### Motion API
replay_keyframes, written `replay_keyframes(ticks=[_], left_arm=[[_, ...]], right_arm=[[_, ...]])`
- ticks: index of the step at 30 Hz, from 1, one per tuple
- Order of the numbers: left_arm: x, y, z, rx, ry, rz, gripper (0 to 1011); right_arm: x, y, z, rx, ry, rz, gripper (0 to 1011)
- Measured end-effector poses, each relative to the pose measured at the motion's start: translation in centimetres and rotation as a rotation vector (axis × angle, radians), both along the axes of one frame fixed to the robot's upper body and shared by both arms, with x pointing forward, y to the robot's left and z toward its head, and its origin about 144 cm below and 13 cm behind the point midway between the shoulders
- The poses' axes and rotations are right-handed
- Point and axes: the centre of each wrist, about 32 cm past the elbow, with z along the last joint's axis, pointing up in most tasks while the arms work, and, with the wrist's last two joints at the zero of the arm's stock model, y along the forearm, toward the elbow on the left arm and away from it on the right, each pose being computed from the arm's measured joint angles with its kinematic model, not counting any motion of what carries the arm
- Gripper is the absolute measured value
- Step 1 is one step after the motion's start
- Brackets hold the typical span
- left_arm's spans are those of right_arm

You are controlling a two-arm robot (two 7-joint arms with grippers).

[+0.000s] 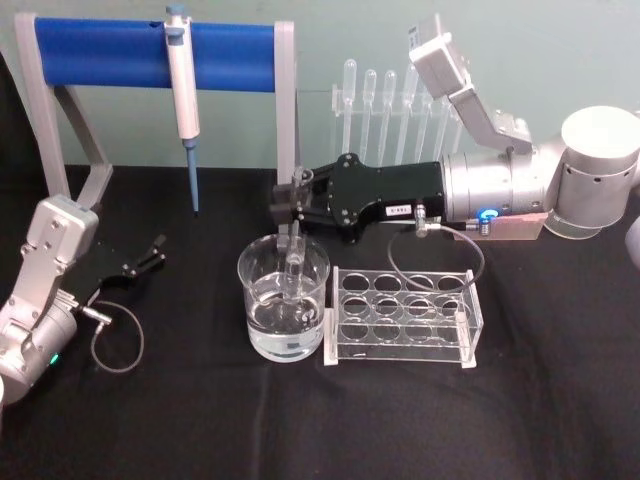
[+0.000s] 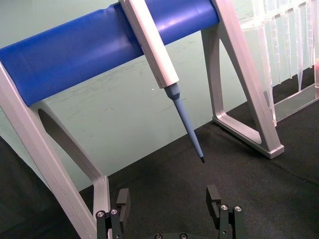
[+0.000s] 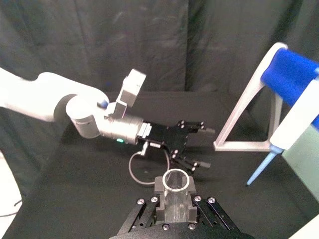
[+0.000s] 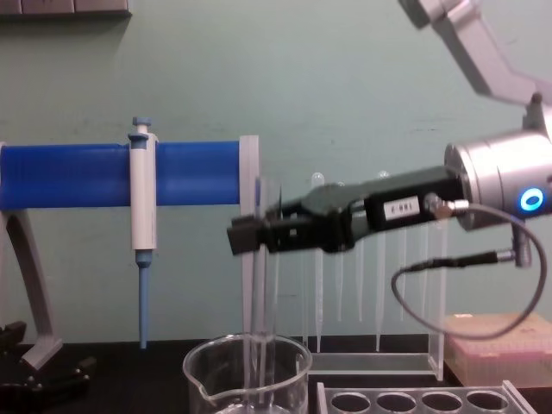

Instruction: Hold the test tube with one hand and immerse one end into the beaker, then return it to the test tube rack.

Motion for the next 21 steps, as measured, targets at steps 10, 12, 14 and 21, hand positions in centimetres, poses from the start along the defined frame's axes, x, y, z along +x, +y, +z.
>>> replay_keyframes(ticks=[10, 12, 14, 21], left_arm=[[0.0, 0.0, 0.0, 0.000, 0.000, 0.000, 1000], [0.0, 0.0, 0.0, 0.000, 0.000, 0.000, 1000], [0.0, 0.0, 0.0, 0.000, 0.000, 0.000, 1000], [0.0, 0.0, 0.0, 0.000, 0.000, 0.000, 1000]], right_arm=[[-0.2, 0.6, -1.7, -0.032, -0.020, 0.017, 225], [-0.2, 0.8, -2.0, -0.036, -0.025, 0.018, 225], [-0.3, 0.9, -2.2, -0.039, -0.027, 0.015, 225], [-0.4, 1.0, -2.9, -0.043, -0.034, 0.002, 226]])
